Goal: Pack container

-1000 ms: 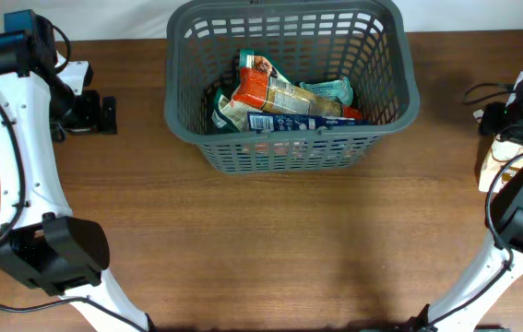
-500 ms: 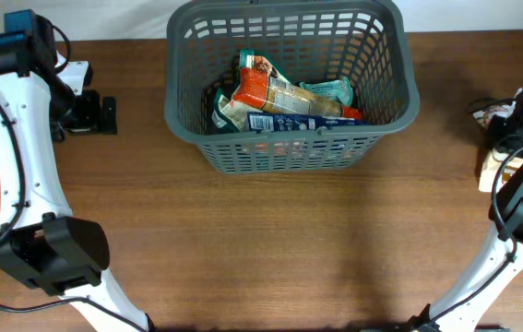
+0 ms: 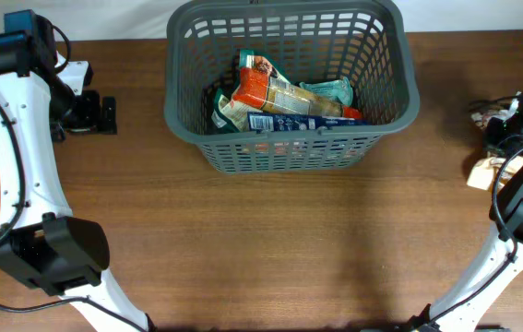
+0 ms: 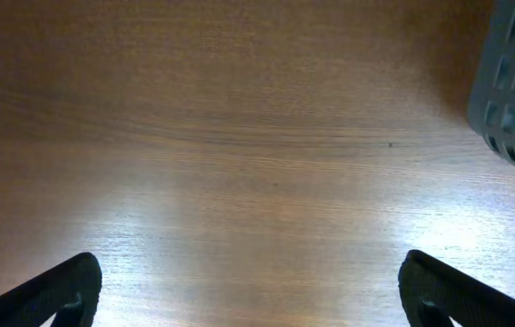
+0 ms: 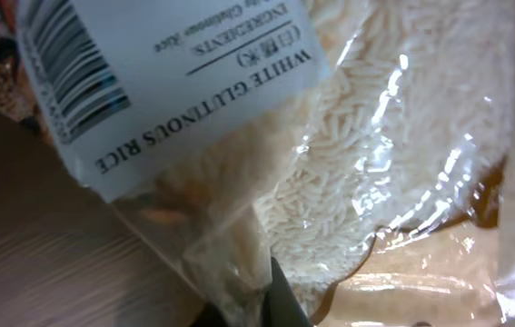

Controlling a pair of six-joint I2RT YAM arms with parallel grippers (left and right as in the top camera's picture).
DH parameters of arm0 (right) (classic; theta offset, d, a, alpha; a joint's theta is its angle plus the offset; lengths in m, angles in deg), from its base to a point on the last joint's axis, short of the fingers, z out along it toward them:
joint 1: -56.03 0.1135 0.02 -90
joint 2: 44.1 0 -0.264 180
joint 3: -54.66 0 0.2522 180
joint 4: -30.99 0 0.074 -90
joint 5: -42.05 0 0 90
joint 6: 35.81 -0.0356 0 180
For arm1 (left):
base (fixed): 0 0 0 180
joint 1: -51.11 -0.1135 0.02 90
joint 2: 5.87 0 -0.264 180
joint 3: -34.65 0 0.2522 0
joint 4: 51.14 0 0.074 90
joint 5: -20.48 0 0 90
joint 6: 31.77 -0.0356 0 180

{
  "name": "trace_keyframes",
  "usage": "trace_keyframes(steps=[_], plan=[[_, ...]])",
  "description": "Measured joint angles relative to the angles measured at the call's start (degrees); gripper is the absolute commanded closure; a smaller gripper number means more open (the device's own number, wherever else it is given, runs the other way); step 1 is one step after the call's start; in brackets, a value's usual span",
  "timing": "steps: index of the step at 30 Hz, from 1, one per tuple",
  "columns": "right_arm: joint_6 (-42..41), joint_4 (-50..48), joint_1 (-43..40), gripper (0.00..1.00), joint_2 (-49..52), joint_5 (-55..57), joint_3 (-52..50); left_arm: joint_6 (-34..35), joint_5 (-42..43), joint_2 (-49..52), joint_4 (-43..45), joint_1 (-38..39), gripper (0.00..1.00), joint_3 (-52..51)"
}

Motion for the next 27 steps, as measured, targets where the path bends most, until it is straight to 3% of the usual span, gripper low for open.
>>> trace_keyframes(steps=[5,10,18,27], plan=[[-2.3,4.7,0.0,0.96,0.0,-9.4,6.2,0.0,0.0,0.0,0.0,0.0,0.01,0.0],[-4.0,8.3,0.0,0.96,-2.0,-16.0,18.8,0.0,0.0,0.0,0.0,0.0,0.01,0.0],[-6.4,11.8,0.3,0.96,-14.8,-22.6,40.3,0.0,0.0,0.0,0.0,0.0,0.01,0.0],[-7.0,13.9,5.9,0.96,-25.9,-23.3,45.8,0.0,0.0,0.0,0.0,0.0,0.01,0.0]])
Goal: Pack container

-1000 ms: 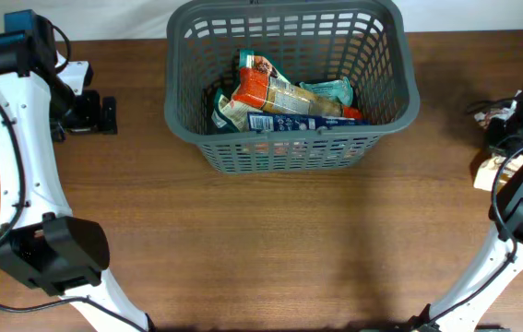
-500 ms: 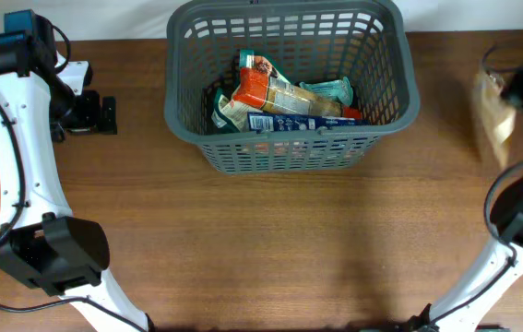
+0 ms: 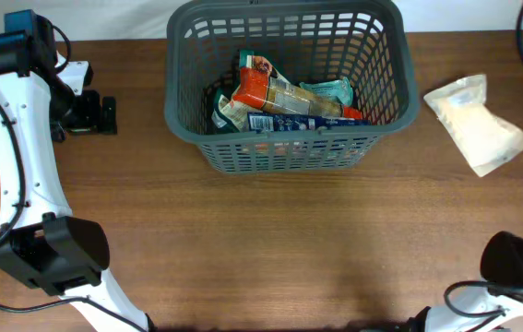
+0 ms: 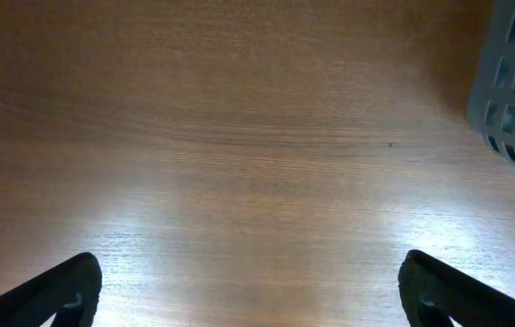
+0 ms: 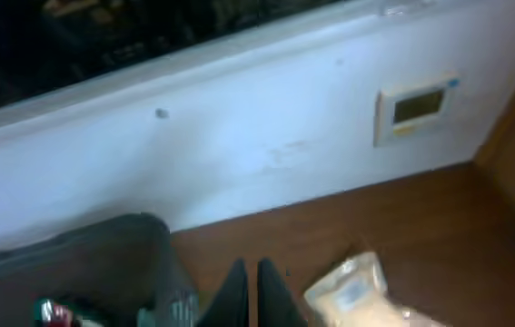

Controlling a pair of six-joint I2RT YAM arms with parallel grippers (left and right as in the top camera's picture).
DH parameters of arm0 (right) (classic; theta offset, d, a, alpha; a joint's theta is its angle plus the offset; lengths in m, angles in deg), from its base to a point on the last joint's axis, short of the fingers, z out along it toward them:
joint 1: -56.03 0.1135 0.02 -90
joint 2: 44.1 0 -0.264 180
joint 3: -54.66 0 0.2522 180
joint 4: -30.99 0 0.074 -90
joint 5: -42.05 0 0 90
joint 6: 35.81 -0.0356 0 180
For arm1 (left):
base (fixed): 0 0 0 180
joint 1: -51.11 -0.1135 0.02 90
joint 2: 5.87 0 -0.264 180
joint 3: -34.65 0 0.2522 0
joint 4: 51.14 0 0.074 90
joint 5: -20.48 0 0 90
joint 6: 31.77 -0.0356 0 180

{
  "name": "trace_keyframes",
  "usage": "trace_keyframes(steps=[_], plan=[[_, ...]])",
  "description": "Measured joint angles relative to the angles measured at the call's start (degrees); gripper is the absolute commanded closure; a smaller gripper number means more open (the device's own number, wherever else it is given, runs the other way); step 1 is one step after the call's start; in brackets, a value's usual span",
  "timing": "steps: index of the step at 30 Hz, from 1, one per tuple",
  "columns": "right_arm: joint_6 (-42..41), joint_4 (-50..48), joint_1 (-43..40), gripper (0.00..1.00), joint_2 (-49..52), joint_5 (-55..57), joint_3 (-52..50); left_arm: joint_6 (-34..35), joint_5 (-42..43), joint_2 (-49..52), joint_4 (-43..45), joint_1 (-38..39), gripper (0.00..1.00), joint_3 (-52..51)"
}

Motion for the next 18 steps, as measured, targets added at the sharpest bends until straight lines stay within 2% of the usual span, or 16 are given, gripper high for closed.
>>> trace_keyframes(steps=[3,10,12,18], plan=[[0.0,2.6,0.6,0.95,0.4,3.2,-1.1,0.0,0.0,0.0,0.0,0.0,0.01,0.0],[-0.1,3.9,0.5,0.65,4.7,12.4,-10.9,0.0,0.0,0.0,0.0,0.0,0.01,0.0],[0.3,2.8,0.5,0.57,5.9,14.0,-15.5,0.0,0.0,0.0,0.0,0.0,0.01,0.0],[4.1,-5.9,0.6,0.43,10.1,16.7,-31.7,0.0,0.0,0.0,0.0,0.0,0.01,0.0]])
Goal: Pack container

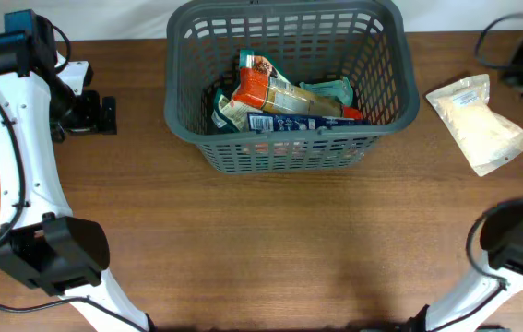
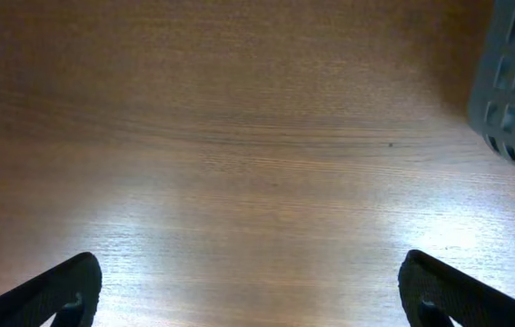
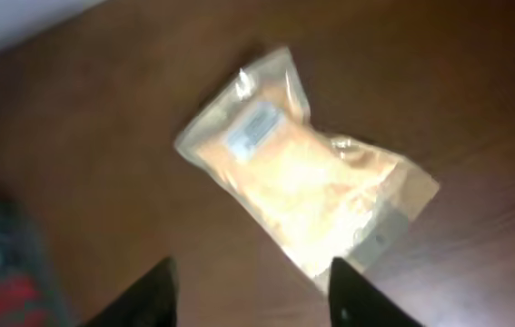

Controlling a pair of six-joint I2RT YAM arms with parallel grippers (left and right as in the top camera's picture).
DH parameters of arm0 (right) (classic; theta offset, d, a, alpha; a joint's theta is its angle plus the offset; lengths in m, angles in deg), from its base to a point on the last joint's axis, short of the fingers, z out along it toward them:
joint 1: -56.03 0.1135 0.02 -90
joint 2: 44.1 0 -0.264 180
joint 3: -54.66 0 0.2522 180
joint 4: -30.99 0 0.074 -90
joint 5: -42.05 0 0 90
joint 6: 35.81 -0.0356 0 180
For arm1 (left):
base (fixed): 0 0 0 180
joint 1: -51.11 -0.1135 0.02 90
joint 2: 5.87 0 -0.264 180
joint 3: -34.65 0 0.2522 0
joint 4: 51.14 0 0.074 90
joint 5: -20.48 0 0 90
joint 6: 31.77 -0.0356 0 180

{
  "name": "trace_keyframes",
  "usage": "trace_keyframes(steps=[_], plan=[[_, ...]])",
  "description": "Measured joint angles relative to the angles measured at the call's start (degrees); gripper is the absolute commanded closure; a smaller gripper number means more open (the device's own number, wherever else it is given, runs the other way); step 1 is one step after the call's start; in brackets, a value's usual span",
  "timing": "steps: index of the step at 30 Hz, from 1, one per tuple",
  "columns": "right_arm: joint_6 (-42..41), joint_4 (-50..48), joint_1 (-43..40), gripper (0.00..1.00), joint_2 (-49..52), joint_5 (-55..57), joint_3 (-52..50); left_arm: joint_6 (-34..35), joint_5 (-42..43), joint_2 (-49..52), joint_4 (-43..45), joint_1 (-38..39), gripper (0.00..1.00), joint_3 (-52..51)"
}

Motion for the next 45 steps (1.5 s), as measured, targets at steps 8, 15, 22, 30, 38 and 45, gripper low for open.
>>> trace_keyframes(steps=[8,15,22,30,38,45], plan=[[11.7,-11.9,0.0,0.36,5.8,4.1,-12.7,0.0,0.0,0.0,0.0,0.0,0.01,0.0],[21.4,-15.0,0.0,0.37,9.6,5.2,-13.1,0.0,0.0,0.0,0.0,0.0,0.01,0.0],[25.1,-13.6,1.4,0.36,16.2,5.6,-13.1,0.0,0.0,0.0,0.0,0.0,0.01,0.0],[26.4,-14.5,3.7,0.36,17.4,7.9,-13.1,0.0,0.0,0.0,0.0,0.0,0.01,0.0],[27.1,-15.9,3.7,0.62,17.7,10.3,-13.1,0.0,0.0,0.0,0.0,0.0,0.01,0.0],[25.7,-16.2,3.8,0.91,17.7,11.4,-13.0,0.0,0.0,0.0,0.0,0.0,0.01,0.0]])
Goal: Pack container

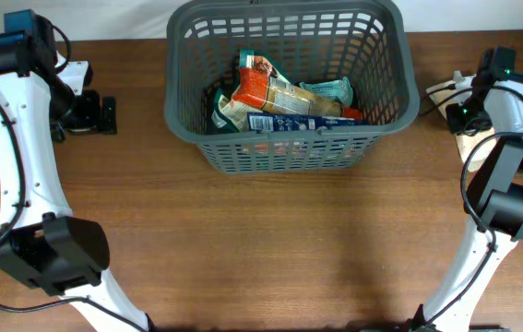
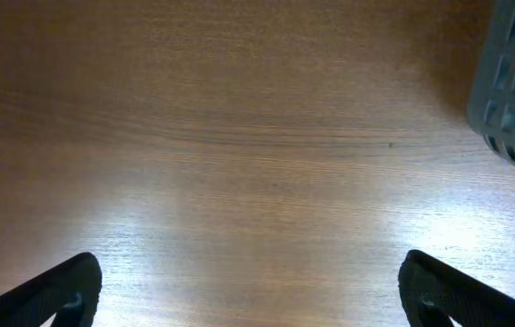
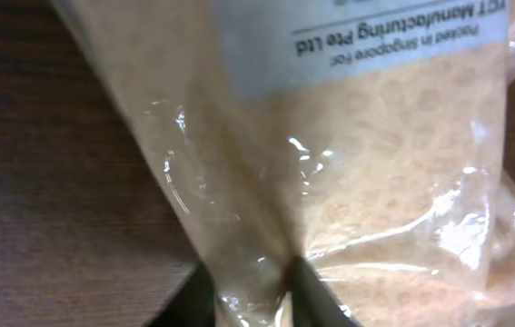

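Observation:
A grey plastic basket (image 1: 291,140) stands at the back middle of the table with several food packets (image 1: 275,97) inside. Just right of it lies a clear bag of white rice (image 3: 357,136); in the overhead view only its corner (image 1: 439,89) shows beside the arm. My right gripper (image 1: 460,111) is down on that bag, and the right wrist view shows it (image 3: 252,277) shut on a pinched fold of the plastic. Left of the basket my left gripper (image 1: 104,115) hangs open over bare wood, the same gripper (image 2: 248,272) showing nothing between its fingers in its wrist view.
The basket's corner shows at the right edge of the left wrist view. The table's back edge meets a white wall right behind the basket. My right arm's cable runs along the far right side.
My right gripper was open and high over the rice bag near the table's back right. Now it is down on the bag and shut on the plastic. The left arm has not moved.
First my right gripper was close on the rice bag at the table's far right edge. Then the bag lay flat nearer the basket, with the gripper shut and far away. Then it hung open above the bag, and now it grips the bag.

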Controlling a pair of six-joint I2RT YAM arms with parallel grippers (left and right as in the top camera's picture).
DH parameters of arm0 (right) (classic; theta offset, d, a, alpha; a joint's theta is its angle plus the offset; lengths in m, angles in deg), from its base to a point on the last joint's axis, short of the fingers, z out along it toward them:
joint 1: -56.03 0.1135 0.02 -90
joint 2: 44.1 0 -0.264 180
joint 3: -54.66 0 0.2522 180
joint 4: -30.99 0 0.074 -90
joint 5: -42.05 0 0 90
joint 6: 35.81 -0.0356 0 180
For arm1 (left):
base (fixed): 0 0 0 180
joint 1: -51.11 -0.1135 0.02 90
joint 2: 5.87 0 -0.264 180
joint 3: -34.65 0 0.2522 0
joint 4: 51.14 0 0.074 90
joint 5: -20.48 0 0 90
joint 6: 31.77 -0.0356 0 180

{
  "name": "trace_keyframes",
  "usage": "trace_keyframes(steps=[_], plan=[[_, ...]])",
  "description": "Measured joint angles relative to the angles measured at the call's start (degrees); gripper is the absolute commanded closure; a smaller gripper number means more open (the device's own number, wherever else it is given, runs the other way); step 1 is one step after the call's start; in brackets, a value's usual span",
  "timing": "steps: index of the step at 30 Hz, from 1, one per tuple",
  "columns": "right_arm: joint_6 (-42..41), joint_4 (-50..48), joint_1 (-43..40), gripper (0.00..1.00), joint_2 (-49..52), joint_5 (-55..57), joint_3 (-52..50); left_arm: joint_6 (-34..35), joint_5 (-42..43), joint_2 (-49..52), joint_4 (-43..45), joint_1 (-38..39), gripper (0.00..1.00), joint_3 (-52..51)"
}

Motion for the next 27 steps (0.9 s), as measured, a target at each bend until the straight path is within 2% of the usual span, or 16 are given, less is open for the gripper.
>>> trace_keyframes(steps=[2,17,22,27], plan=[[-0.8,0.0,0.0,0.96,0.0,0.2,0.1,0.0,0.0,0.0,0.0,0.0,0.01,0.0],[-9.4,3.4,0.0,0.96,0.9,-0.3,3.0,0.0,0.0,0.0,0.0,0.0,0.01,0.0],[-13.2,6.9,0.0,0.96,1.2,-1.8,7.3,0.0,0.0,0.0,0.0,0.0,0.01,0.0],[-17.1,12.2,0.0,0.96,1.2,-3.1,16.4,0.0,0.0,0.0,0.0,0.0,0.01,0.0]])
